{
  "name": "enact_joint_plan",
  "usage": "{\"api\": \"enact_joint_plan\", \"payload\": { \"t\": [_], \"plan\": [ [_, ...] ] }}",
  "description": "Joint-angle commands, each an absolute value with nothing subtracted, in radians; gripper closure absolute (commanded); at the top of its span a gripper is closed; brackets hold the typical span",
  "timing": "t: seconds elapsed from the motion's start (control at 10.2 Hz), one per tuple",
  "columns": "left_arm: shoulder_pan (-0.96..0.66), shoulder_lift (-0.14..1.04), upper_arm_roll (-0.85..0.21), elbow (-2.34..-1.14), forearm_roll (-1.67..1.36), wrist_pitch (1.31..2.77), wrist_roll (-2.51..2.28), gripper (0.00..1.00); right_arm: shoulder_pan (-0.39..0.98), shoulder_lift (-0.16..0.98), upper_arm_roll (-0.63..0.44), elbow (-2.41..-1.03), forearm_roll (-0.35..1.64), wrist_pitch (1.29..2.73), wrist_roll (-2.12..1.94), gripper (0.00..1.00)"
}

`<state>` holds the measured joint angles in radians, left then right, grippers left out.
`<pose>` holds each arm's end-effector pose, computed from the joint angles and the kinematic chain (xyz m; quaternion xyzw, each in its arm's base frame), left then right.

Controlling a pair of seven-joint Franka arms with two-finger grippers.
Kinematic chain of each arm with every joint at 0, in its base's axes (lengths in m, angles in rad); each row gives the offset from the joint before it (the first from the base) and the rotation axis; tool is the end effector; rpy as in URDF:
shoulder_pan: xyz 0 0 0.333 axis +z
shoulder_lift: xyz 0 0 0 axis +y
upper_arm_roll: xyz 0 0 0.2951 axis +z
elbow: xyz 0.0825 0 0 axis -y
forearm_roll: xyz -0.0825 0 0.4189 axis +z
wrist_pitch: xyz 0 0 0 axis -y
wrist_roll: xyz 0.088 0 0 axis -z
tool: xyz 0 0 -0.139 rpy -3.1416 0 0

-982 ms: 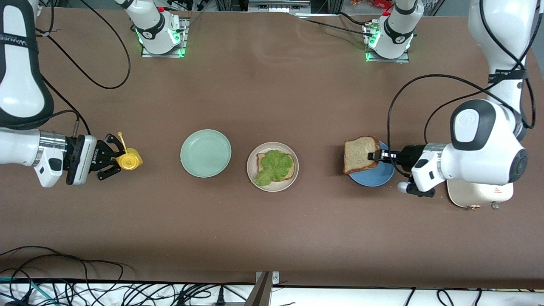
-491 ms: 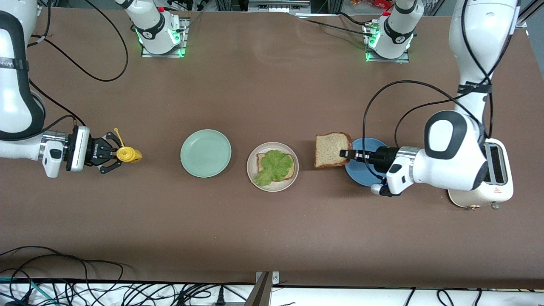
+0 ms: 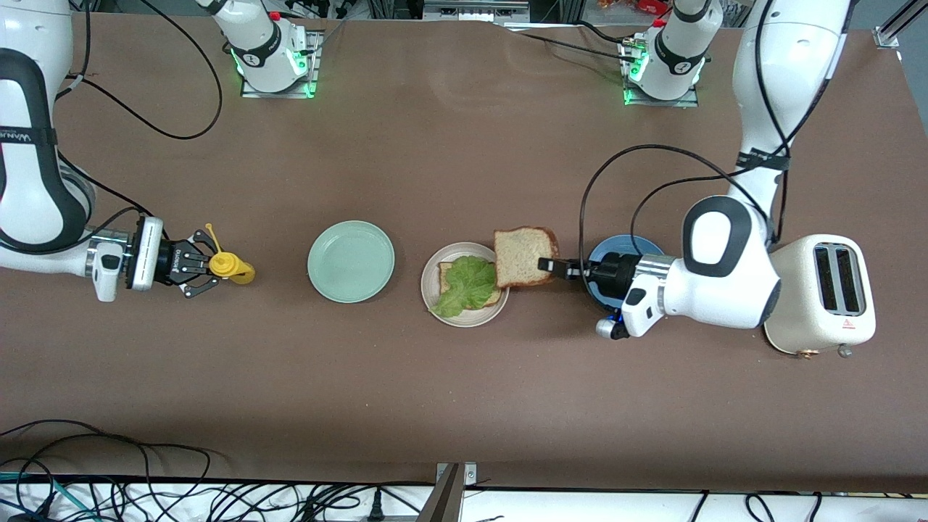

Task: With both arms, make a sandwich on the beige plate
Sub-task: 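Lower the toast onto the lettuce with the left gripper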

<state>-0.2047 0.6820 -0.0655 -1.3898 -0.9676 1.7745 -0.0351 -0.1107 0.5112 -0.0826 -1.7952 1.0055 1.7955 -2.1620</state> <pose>0.6763 -0.2801 0.2723 0.8784 0.0613 -0.1984 0.4304 0.6338 -0.0229 0.2028 -0.6597 -0.5914 -0.2943 0.3585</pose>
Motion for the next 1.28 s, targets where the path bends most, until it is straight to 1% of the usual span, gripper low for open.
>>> {"api": "enact_joint_plan", "payload": {
  "t": [0.0, 0.1, 0.29, 0.49, 0.79, 0.88, 0.98, 1.18],
  "plan": [
    [-0.297, 0.727, -0.054, -1.356, -1.038, 1.902, -0.054, 1.0, -0.115, 0.522, -0.078, -1.836, 1.089, 1.796, -2.279, 1.0],
    [-0.305, 0.744, -0.054, -1.356, -1.048, 1.942, -0.054, 1.0, -0.115, 0.525, -0.078, -1.839, 1.089, 1.793, -2.302, 1.0],
    [-0.336, 0.744, -0.054, -1.356, -1.106, 1.951, -0.078, 1.0, -0.115, 0.549, -0.078, -1.883, 1.091, 1.783, -2.325, 1.0],
    [-0.339, 0.761, -0.054, -1.356, -1.149, 1.954, -0.065, 1.0, -0.139, 0.59, -0.078, -1.898, 1.104, 1.723, -2.387, 1.0],
    [-0.348, 0.799, -0.054, -1.356, -1.169, 2.002, 0.089, 1.0, -0.176, 0.65, -0.08, -1.888, 1.101, 1.632, -2.418, 1.0],
    [-0.356, 0.811, -0.054, -1.355, -1.169, 2.003, 0.092, 1.0, -0.176, 0.652, -0.08, -1.887, 1.101, 1.625, -2.418, 0.82],
    [-0.368, 0.822, -0.054, -1.353, -1.169, 2.029, 0.101, 1.0, -0.178, 0.652, -0.08, -1.887, 1.103, 1.624, -2.422, 0.01],
    [-0.376, 0.825, -0.054, -1.354, -1.169, 2.048, 0.104, 1.0, -0.212, 0.654, -0.078, -1.878, 1.103, 1.623, -2.506, 0.0]
  ]
}}
